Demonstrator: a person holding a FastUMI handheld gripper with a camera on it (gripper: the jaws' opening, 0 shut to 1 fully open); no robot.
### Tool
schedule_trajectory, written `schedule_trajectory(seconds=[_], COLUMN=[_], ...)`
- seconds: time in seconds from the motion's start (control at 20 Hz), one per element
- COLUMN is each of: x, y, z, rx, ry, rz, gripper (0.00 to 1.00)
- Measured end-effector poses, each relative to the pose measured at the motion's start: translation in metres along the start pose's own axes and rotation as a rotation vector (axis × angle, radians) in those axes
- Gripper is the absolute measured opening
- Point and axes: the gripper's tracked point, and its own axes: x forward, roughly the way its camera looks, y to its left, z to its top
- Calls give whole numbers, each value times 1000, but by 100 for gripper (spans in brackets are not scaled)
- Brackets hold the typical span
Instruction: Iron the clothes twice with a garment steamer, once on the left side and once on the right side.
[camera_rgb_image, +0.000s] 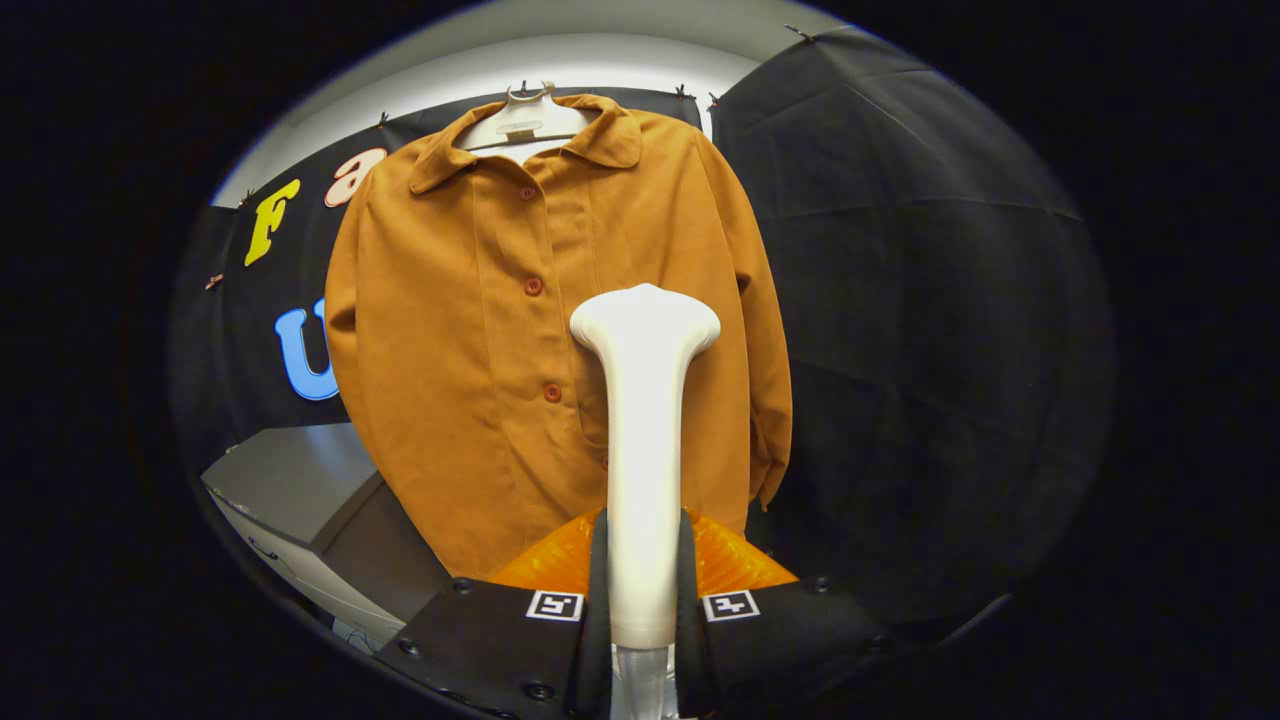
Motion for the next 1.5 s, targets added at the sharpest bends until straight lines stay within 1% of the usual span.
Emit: schedule_trajectory(seconds=[0.3,0.8,1.0,1.25,1.4,1.5], x=[6,-18,-27,-46,-61,-73], y=[-9,-25,-22,-12,-7,-4], z=[-62,-161,-194,-212,-205,-190], rx=[18,33,47,54,43,49], ry=[119,294,346,376,352,317], rz=[-36,-114,-126,-116,-118,-120], gripper=[29,29,29,29,29,29])
